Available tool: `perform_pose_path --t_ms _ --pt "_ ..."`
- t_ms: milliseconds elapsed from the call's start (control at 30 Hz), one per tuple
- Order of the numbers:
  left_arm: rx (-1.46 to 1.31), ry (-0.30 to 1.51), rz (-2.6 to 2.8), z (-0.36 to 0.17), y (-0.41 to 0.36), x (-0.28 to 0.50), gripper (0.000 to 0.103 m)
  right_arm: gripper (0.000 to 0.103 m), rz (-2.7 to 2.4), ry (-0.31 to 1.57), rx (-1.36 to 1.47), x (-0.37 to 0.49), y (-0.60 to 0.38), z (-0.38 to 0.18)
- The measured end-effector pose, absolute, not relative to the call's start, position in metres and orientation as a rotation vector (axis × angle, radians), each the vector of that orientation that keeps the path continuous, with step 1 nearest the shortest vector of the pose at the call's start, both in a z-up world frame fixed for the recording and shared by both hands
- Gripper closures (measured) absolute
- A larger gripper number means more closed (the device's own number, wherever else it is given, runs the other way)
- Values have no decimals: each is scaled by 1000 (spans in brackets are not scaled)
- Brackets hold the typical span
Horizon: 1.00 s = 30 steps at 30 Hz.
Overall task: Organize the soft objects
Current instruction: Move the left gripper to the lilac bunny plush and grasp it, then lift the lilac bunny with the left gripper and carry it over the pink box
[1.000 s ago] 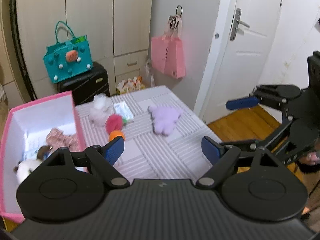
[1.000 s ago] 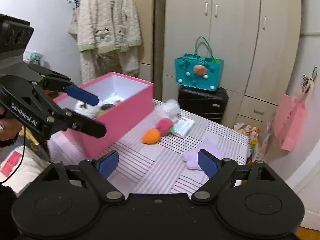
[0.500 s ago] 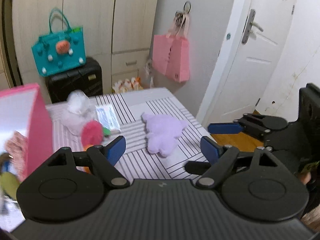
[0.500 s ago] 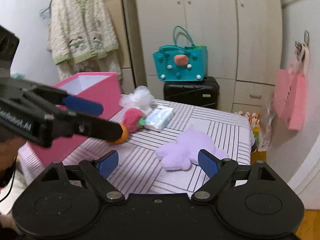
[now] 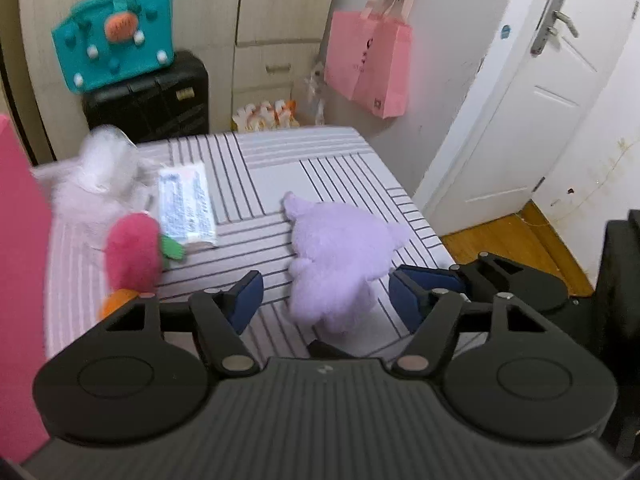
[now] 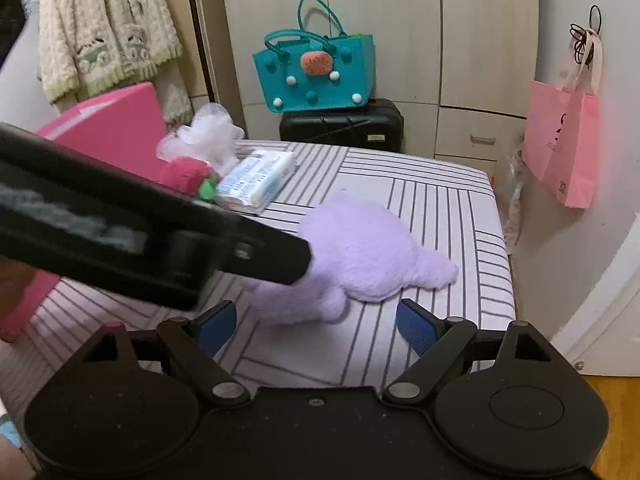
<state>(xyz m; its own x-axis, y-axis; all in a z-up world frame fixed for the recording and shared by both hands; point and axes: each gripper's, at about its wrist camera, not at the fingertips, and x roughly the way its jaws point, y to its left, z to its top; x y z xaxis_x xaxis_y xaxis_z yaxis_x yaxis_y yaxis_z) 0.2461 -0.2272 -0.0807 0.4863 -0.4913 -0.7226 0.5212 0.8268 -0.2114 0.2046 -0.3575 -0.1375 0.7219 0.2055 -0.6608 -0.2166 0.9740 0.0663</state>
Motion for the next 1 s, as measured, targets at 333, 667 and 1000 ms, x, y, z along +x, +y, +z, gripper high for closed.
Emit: perform_pose_path --t_ms 333,667,1000 --pt "-33 999 -695 -110 -241 267 54 11 295 721 -80 216 -360 -140" --pt "-136 1086 -779 -112 -228 253 54 11 355 707 -111 200 -363 -139" --pt "-168 1026 -699 -121 -228 260 50 37 302 694 -78 188 -368 -137"
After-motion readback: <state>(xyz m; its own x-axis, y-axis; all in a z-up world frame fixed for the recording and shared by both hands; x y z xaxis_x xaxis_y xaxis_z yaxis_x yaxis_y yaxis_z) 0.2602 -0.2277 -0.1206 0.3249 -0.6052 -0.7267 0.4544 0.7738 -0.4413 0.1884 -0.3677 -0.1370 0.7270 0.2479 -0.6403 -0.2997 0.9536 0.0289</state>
